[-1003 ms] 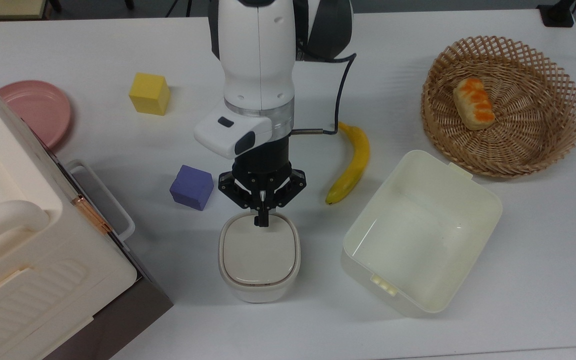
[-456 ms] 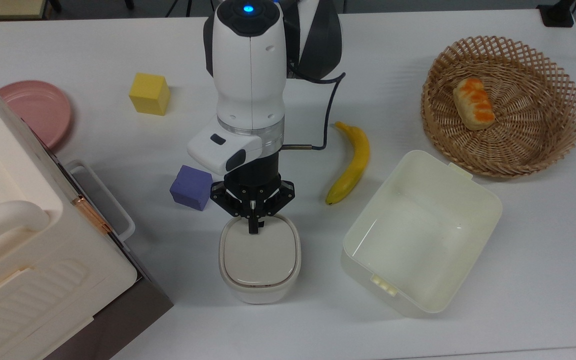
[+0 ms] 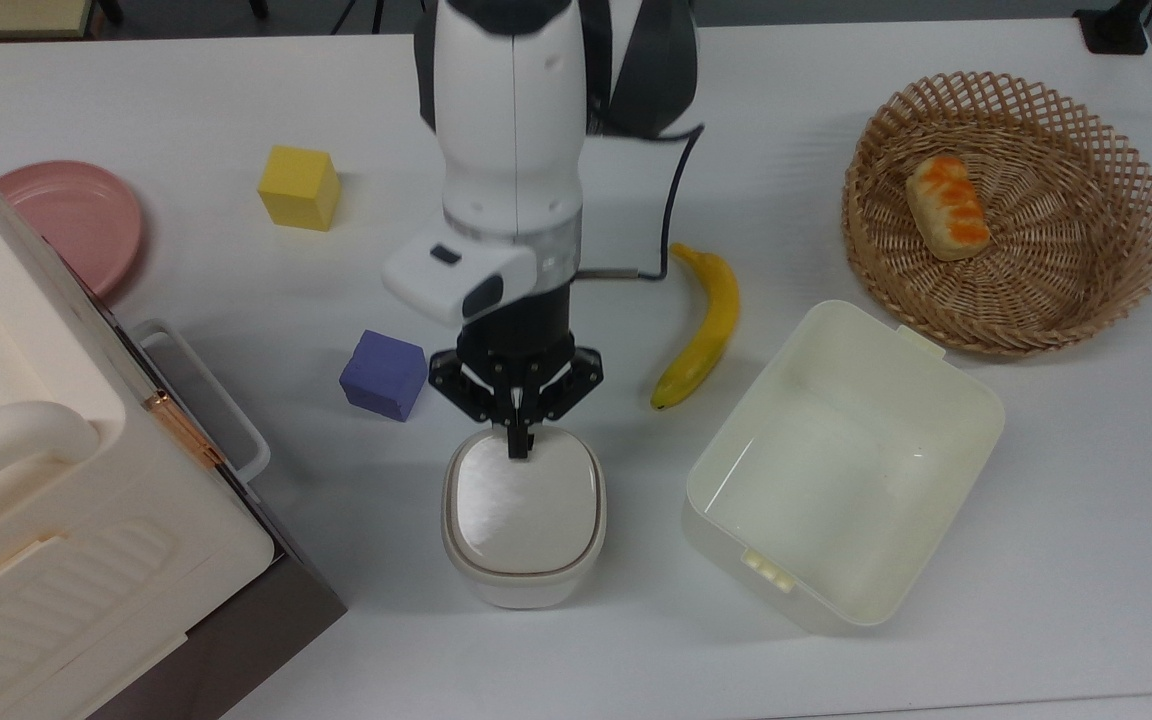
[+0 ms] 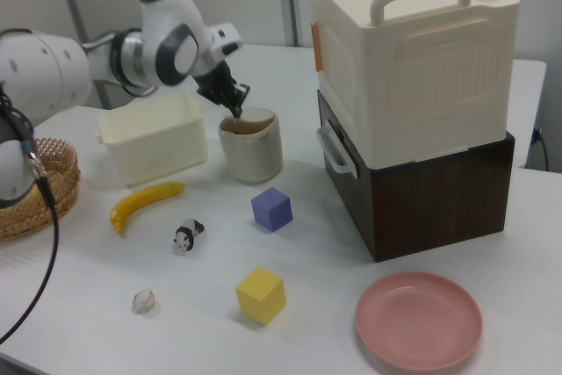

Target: Open the trash can

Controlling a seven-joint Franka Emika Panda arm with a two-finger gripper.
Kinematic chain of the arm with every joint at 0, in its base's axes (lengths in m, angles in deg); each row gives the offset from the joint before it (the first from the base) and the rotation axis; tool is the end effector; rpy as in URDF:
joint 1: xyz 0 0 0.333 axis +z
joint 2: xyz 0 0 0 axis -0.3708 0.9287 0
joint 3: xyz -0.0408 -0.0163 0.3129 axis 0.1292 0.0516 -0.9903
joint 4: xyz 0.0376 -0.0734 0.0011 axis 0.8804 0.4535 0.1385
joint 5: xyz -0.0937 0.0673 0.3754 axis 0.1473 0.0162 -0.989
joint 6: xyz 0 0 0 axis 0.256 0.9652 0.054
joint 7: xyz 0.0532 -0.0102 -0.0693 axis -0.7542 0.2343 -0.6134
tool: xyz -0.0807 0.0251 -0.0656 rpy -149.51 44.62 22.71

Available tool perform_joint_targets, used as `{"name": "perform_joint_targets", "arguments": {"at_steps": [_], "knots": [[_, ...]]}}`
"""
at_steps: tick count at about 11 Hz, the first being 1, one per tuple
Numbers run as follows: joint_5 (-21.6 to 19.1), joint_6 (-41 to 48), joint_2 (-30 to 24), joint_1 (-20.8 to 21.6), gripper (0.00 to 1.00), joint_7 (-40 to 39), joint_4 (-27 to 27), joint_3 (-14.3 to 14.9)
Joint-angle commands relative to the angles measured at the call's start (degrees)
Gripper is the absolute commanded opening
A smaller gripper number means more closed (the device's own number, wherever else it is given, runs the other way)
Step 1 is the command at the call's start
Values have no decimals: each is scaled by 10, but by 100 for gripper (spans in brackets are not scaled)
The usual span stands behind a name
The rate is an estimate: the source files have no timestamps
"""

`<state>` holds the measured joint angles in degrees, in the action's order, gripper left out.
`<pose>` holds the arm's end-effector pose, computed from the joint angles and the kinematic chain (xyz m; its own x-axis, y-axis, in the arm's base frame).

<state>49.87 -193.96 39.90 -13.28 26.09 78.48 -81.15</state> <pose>0.7494 0.0767 0.4593 0.8960 0.0764 0.4374 0.0640 -0.9970 0.0430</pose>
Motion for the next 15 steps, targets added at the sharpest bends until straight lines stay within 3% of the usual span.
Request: {"name": "perform_joint_targets", "arguments": {"at_steps": [1, 2, 3, 4, 5, 10, 15], "knots": [[-8, 91, -149, 11, 10, 10, 103, 10], [-9, 136, -183, 10, 21, 7, 121, 9], [-9, 188, -215, 9, 38, 4, 139, 8], [-9, 237, -239, 8, 61, 2, 155, 5], [-9, 267, -256, 7, 100, 3, 170, 5], [-3, 379, -294, 7, 100, -21, 193, 5], [-3, 389, -295, 6, 100, -20, 190, 5]]}}
